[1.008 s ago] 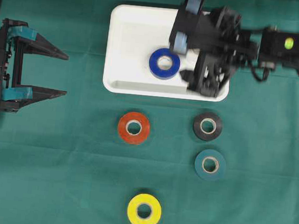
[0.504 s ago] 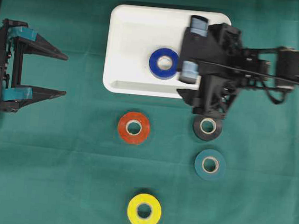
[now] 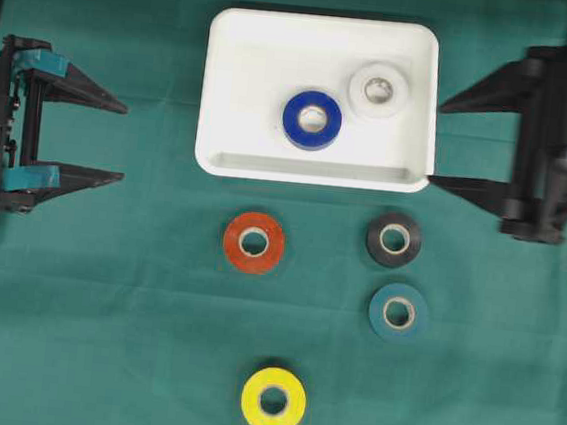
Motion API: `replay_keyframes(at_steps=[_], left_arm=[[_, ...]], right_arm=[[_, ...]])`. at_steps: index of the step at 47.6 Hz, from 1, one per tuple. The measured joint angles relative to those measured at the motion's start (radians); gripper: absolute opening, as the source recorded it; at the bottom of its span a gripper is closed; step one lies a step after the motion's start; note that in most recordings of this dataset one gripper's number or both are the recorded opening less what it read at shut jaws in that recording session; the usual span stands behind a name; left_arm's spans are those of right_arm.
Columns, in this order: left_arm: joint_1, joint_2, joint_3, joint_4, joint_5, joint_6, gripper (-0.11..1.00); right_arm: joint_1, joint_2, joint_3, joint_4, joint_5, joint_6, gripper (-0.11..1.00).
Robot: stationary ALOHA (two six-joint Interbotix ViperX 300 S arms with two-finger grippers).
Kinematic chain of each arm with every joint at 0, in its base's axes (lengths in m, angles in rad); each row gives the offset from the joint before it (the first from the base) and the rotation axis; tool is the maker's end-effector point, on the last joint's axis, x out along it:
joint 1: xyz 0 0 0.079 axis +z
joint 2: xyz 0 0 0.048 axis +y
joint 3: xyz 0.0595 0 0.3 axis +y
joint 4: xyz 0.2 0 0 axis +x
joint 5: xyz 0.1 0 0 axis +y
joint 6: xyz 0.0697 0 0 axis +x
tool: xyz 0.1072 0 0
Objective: Pick up the tape from a random location and place it into the white case.
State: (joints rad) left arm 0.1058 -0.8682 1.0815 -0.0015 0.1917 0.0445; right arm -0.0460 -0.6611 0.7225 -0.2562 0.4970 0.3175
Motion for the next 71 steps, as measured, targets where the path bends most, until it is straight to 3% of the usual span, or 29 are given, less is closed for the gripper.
replay_keyframes(at_steps=[18,33,62,71], left_arm=[[0.0,0.0,0.0,0.0,0.0,0.0,0.94],[0.0,-0.002,0.006,0.002,0.0,0.0,0.94],[0.0,0.0,0.012,0.0,0.0,0.0,0.94],[-0.035,-0.002,0.012,0.002,-0.002,-0.002,0.94]], right_arm=[[-0.011,-0.199,0.261,-0.002,-0.155,0.002,0.87],[-0.018,-0.227,0.454,0.0,-0.364,0.043,0.87],[-0.054,-0.219,0.469,-0.002,-0.399,0.055,0.87],[-0.055,-0.221,0.469,-0.002,-0.399,0.057,0.87]])
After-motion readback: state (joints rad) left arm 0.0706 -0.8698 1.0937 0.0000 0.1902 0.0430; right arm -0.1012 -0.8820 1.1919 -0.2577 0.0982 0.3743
